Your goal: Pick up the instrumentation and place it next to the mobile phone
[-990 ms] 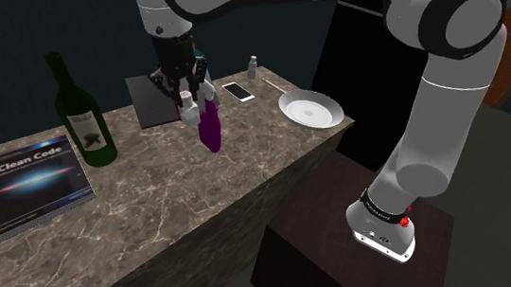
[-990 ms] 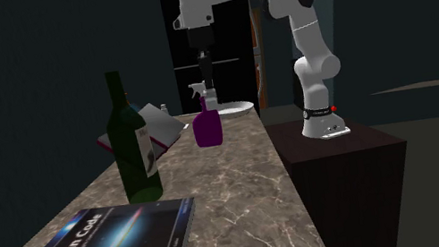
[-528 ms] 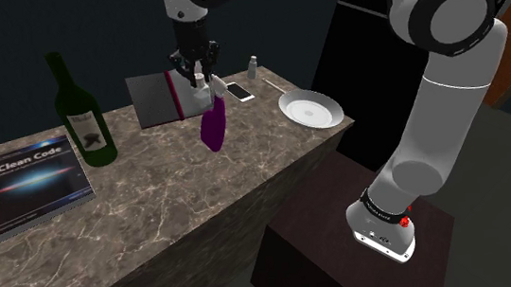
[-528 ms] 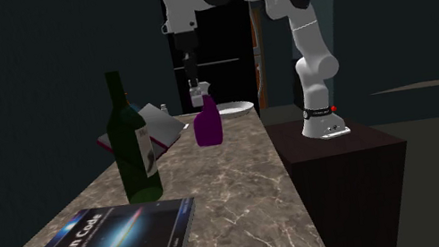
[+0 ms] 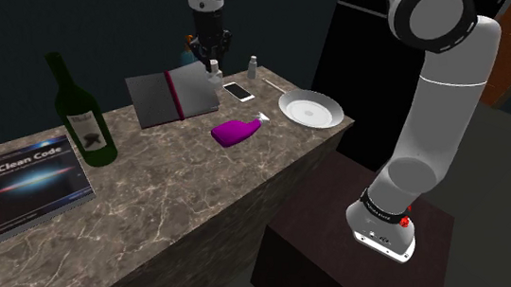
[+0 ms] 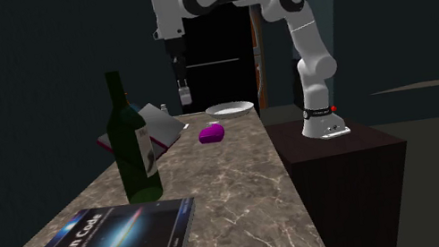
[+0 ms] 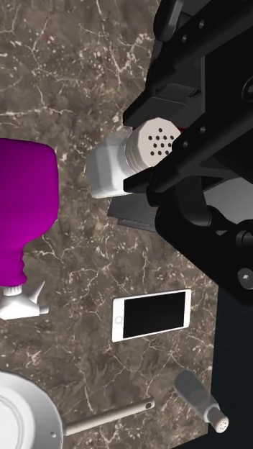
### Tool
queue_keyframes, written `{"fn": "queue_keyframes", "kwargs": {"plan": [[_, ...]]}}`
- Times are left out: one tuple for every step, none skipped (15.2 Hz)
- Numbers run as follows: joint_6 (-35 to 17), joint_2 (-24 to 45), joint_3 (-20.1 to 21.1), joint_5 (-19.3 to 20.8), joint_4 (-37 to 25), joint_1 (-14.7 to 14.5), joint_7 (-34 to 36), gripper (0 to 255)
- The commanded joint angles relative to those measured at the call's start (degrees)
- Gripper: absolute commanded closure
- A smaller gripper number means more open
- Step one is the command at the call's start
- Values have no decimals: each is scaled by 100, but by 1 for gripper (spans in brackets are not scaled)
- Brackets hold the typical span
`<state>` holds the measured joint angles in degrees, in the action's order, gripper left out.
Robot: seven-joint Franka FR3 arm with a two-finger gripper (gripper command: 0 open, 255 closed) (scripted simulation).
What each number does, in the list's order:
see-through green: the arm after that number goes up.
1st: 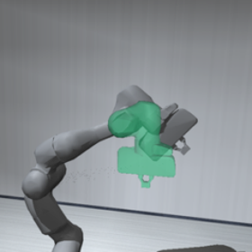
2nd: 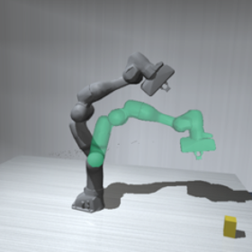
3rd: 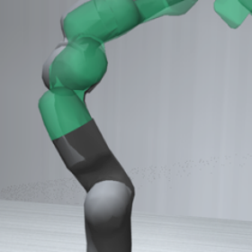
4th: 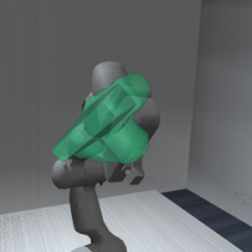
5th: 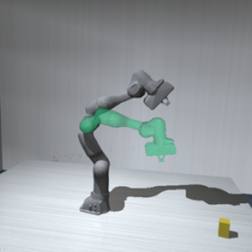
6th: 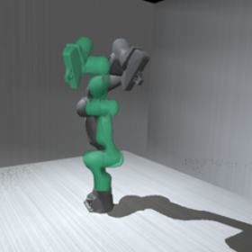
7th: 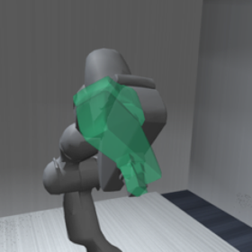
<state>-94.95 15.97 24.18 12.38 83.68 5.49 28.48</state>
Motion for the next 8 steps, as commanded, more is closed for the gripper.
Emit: {"fn": "queue_keyframes", "kwargs": {"plan": [[62, 188, -94, 60, -269, 113, -243, 255], [84, 264, -136, 82, -378, 169, -352, 255], [109, 347, -177, 104, -498, 224, -461, 255], [139, 436, -217, 128, -627, 276, -569, 255], [173, 532, -257, 152, -769, 325, -676, 255], [212, 636, -297, 178, -923, 372, -783, 255], [256, 747, -336, 204, -1090, 417, -890, 255], [306, 867, -374, 232, -1271, 458, -996, 255]]}}
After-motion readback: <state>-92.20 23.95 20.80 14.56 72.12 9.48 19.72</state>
